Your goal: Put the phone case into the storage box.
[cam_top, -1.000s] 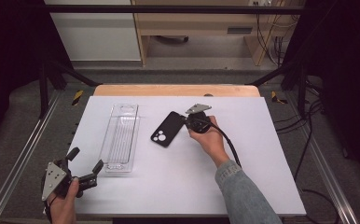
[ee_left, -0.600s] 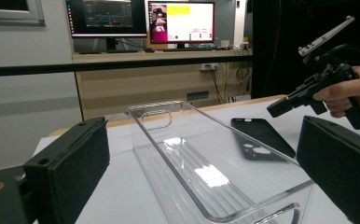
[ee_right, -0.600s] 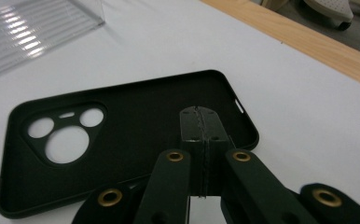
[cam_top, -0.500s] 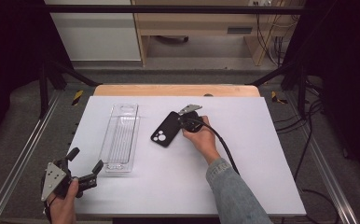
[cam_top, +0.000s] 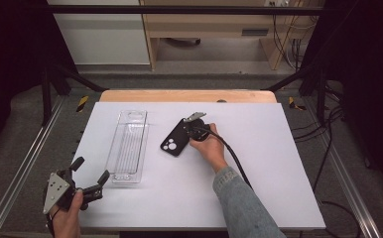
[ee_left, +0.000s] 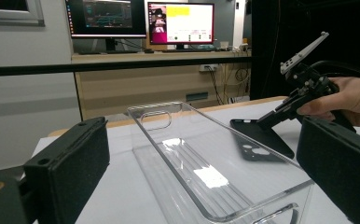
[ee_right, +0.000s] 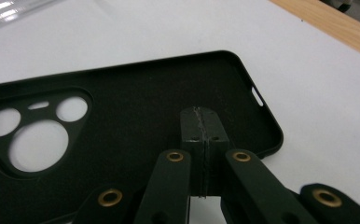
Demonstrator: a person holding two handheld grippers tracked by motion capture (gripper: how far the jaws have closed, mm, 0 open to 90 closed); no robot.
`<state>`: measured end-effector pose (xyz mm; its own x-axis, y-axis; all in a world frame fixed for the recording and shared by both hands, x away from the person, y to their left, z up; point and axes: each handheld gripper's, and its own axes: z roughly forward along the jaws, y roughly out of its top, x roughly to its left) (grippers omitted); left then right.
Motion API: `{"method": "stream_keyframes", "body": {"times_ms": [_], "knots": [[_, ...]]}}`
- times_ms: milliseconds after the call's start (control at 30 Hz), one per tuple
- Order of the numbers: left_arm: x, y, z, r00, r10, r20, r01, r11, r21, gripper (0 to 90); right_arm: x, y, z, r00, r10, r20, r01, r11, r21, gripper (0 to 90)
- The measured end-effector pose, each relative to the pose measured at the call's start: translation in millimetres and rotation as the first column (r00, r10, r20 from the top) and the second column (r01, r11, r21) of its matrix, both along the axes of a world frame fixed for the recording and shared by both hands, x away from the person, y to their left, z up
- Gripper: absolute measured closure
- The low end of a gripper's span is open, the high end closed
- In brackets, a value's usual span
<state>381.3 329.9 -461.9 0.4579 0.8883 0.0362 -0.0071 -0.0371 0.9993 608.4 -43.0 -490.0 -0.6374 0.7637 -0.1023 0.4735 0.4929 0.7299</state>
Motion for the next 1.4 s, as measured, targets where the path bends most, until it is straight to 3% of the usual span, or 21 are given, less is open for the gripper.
{"method": "stream_keyframes", "body": {"times_ms": [267,733,967,1400], "knots": [[0.0,-0.3,0.1,1.0000,0.001,0.000,-0.001,1.0000,0.000,2.0,-0.8,-1.2,0.8,0.9996,0.008,-0.028,-0.009,0.999,-0.038,90.0],[-0.3,0.5,0.2,1.0000,0.005,0.000,-0.005,1.0000,0.000,2.0,-9.6,-5.0,9.8,0.9922,0.028,-0.121,-0.039,0.995,-0.090,90.0],[0.0,0.1,0.0,1.0000,0.005,-0.003,-0.005,1.0000,0.002,2.0,-26.0,-7.7,12.8,0.9875,0.050,-0.150,-0.066,0.992,-0.107,90.0],[0.0,-0.6,-0.1,1.0000,0.003,-0.004,-0.003,1.0000,0.007,2.0,-60.7,-25.6,14.1,0.9799,0.090,-0.178,-0.104,0.992,-0.068,90.0]]}}
